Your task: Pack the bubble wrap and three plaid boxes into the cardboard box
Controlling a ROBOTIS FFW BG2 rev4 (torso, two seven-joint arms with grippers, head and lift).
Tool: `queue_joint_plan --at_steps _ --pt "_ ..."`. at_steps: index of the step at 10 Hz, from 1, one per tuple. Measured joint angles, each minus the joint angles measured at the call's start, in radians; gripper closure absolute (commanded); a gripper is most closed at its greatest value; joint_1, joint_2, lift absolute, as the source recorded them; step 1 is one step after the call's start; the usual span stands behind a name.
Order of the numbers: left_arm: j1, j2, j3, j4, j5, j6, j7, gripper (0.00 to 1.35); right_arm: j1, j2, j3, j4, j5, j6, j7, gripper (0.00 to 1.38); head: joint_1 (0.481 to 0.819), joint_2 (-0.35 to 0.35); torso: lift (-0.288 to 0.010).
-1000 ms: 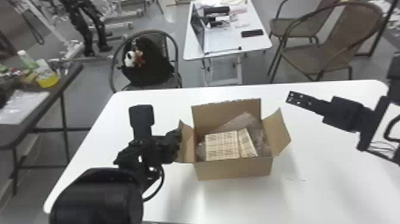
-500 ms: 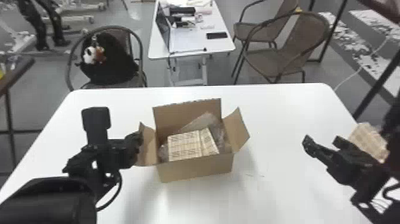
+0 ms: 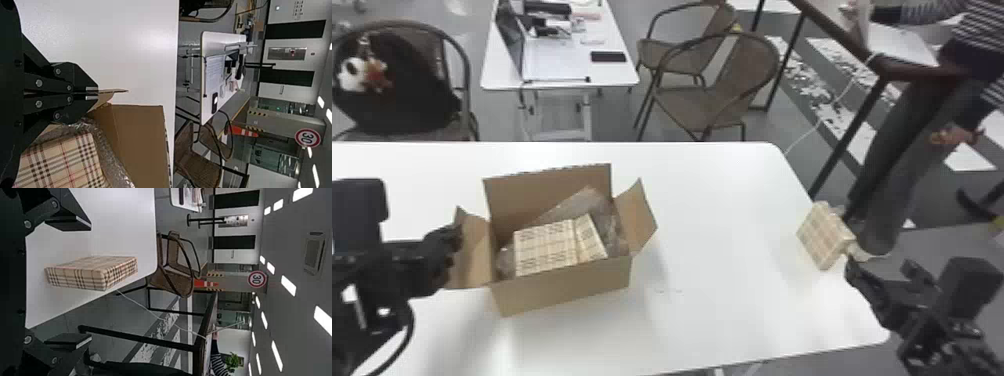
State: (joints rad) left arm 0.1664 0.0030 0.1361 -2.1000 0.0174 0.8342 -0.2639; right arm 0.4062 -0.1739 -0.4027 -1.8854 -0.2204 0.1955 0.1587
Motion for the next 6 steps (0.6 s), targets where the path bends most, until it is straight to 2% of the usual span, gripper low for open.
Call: queue_joint_plan --at_steps 3,6 --pt "-0.002 0.000 -0.002 0.000 0.001 0.000 0.000 1.21 -0.129 -0.075 -0.048 0.151 0.039 0.044 0.151 0.29 0.695 -0.266 -0.092" --pt "-0.003 0.000 -0.002 0.000 -0.001 0.000 0.000 1.21 -0.245 -0.102 -0.047 0.277 0.080 0.110 0.325 0.29 0.695 -0.249 -0.092"
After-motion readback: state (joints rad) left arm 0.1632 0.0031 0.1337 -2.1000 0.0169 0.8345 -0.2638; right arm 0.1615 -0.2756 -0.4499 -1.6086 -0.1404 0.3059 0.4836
